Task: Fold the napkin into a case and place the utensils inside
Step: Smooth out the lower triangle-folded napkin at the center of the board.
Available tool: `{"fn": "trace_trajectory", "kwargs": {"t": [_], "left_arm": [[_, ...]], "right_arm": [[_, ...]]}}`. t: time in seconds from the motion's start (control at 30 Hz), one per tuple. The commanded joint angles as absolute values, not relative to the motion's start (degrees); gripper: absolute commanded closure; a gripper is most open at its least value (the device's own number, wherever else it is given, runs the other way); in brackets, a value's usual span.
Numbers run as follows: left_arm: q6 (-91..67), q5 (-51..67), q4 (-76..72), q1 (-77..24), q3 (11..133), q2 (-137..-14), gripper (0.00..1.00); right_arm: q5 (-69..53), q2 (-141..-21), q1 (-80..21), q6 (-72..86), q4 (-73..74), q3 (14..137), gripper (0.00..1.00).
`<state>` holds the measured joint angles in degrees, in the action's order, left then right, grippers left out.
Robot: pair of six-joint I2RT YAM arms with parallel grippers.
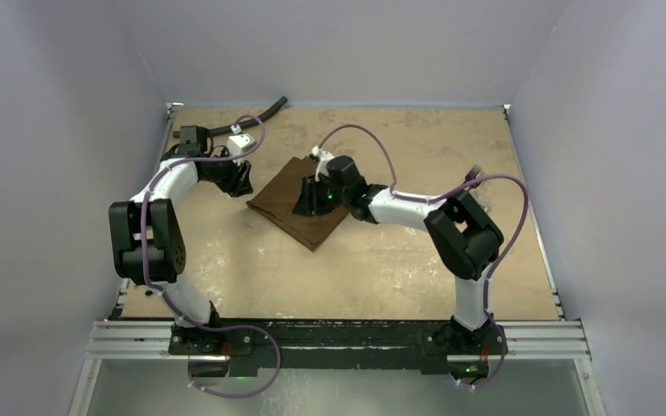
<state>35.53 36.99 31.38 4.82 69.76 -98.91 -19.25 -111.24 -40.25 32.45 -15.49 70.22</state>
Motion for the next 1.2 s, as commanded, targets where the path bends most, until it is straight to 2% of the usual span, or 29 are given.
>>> {"fn": "trace_trajectory", "kwargs": {"t": [0.0, 0.1, 0.2, 0.3, 0.4, 0.53, 0.63, 0.73, 0.77, 0.87, 0.93, 1.0, 1.17], "left_arm": [[38.07, 38.22, 30.36, 5.25, 70.42, -98.94, 0.57], [38.01, 38.06, 31.76, 5.49, 72.62, -99.54, 0.57], [37.22, 38.08, 33.24, 5.85, 75.46, -98.94, 0.54], [34.93, 37.47, 34.25, 5.95, 78.77, -97.76, 0.47], [32.18, 37.85, 35.51, 5.99, 81.41, -96.40, 0.45], [28.57, 36.78, 34.62, 6.02, 83.04, -94.35, 0.41], [24.23, 33.30, 32.20, 6.47, 83.50, -93.89, 0.24], [25.72, 34.13, 34.31, 6.57, 85.12, -95.94, 0.18], [26.98, 35.27, 36.19, 6.59, 86.14, -97.03, 0.18], [28.29, 37.74, 40.66, 6.56, 87.92, -99.75, 0.21], [29.39, 39.02, 40.74, 6.59, 86.30, -100.03, 0.24], [30.49, 39.26, 38.05, 6.49, 82.17, -98.94, 0.25], [33.84, 38.39, 36.69, 5.88, 78.03, -98.04, 0.27]], "right_arm": [[-8.24, -109.17, -47.13, 23.12, -12.21, 68.64, 0.48], [2.70, -106.62, -52.25, 18.12, -12.36, 67.09, 0.34], [10.59, -102.26, -54.94, 16.02, -13.67, 65.18, 0.27], [14.02, -98.88, -55.40, 14.78, -14.24, 63.68, 0.19], [14.63, -97.51, -55.76, 12.34, -15.42, 62.38, 0.09], [15.51, -97.32, -57.61, 10.15, -16.99, 61.99, 0.04], [15.86, -97.87, -57.76, 13.54, -16.06, 62.46, 0.01], [12.63, -99.52, -56.12, 19.41, -15.02, 62.55, 0.01], [10.33, -99.76, -55.87, 19.84, -15.42, 62.46, 0.03], [11.44, -100.40, -57.61, 17.59, -17.24, 62.33, 0.35], [14.54, -101.28, -58.97, 17.60, -14.40, 62.74, 0.50], [14.73, -101.01, -59.47, 17.64, -14.10, 61.45, 0.54], [14.50, -101.09, -60.00, 17.84, -13.48, 58.98, 0.53]]}}
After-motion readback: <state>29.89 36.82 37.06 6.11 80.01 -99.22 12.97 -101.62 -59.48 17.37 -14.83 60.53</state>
